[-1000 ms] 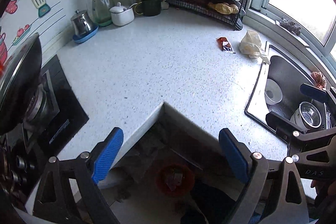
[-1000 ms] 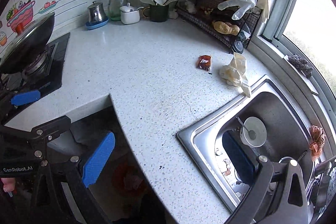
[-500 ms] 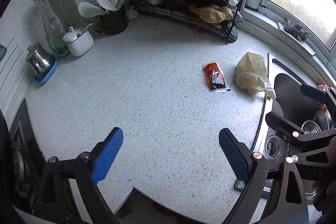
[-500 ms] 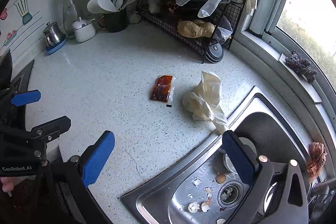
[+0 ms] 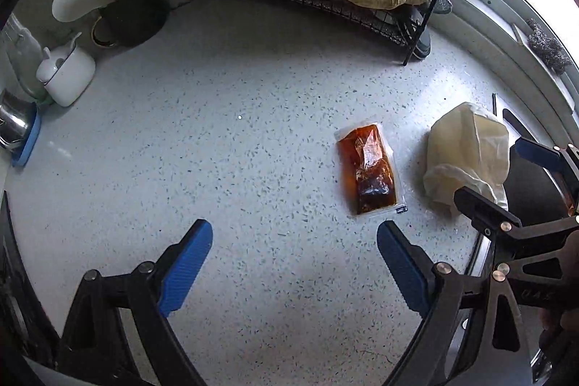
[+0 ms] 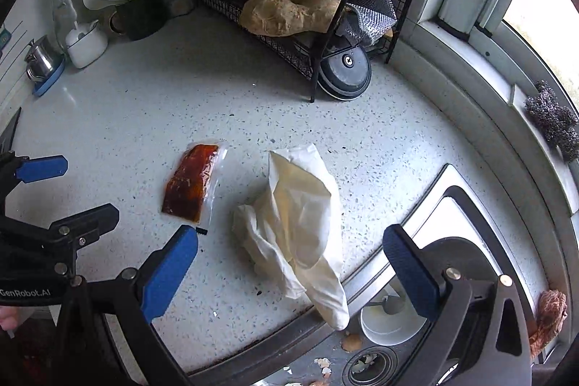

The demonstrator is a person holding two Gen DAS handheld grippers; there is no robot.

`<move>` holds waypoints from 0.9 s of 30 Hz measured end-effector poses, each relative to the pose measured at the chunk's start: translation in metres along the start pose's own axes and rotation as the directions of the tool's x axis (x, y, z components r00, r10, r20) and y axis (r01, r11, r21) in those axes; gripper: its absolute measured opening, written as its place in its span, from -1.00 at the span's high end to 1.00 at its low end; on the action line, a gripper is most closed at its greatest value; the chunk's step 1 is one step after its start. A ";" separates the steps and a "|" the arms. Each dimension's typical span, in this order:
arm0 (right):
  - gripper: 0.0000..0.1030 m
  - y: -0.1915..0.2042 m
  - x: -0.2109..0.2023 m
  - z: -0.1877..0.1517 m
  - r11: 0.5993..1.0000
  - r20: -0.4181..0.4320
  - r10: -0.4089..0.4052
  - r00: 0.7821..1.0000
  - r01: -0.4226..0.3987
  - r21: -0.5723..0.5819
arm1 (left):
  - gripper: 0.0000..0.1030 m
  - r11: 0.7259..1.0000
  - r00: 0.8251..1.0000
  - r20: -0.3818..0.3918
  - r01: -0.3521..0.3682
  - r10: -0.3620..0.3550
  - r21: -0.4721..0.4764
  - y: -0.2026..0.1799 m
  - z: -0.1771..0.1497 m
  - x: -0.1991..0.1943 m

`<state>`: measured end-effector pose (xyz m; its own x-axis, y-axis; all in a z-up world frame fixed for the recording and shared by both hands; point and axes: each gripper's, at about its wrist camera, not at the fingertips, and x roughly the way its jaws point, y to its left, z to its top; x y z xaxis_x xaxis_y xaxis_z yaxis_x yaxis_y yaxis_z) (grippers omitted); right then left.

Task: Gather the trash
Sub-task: 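Grasp the crumpled beige tissue with the right tool and lift it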

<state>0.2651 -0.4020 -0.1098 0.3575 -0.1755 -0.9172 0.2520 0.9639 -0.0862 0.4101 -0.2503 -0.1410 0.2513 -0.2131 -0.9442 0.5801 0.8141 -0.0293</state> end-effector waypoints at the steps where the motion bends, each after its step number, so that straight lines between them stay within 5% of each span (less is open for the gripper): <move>1: -0.99 -0.002 0.007 0.001 1.000 -0.015 0.013 1.000 -0.013 -0.004 | -0.77 1.000 1.000 -0.010 -0.006 0.006 0.000 -0.001 0.002 0.005; 6: -0.89 -0.004 0.030 0.002 0.997 -0.080 0.078 0.994 -0.079 -0.007 | -0.77 0.999 0.998 -0.053 -0.032 0.032 -0.003 0.001 0.004 0.023; 11: -0.35 0.000 0.032 0.002 0.996 -0.079 0.073 0.994 -0.076 -0.039 | -0.77 0.999 0.997 -0.072 -0.035 0.033 -0.025 0.007 0.004 0.029; 16: 0.58 -0.002 0.025 0.003 0.996 -0.054 0.066 0.996 -0.070 -0.063 | -0.77 0.999 0.997 -0.076 -0.035 0.033 -0.026 0.007 0.001 0.026; 18: 0.74 -0.003 0.022 0.001 0.996 -0.049 0.068 0.997 -0.070 -0.050 | -0.77 0.999 0.997 -0.074 -0.038 0.037 -0.012 0.005 0.000 0.022; 27: 0.83 -0.028 -0.014 -0.007 0.997 0.013 0.070 0.997 -0.070 0.027 | -0.77 1.000 0.998 -0.058 0.016 -0.015 0.008 -0.022 0.015 0.014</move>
<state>0.2469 -0.4247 -0.0977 0.3863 -0.1108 -0.9157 0.2508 0.9680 -0.0113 0.4126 -0.2796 -0.1482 0.1967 -0.1937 -0.9611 0.5899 0.8064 -0.0418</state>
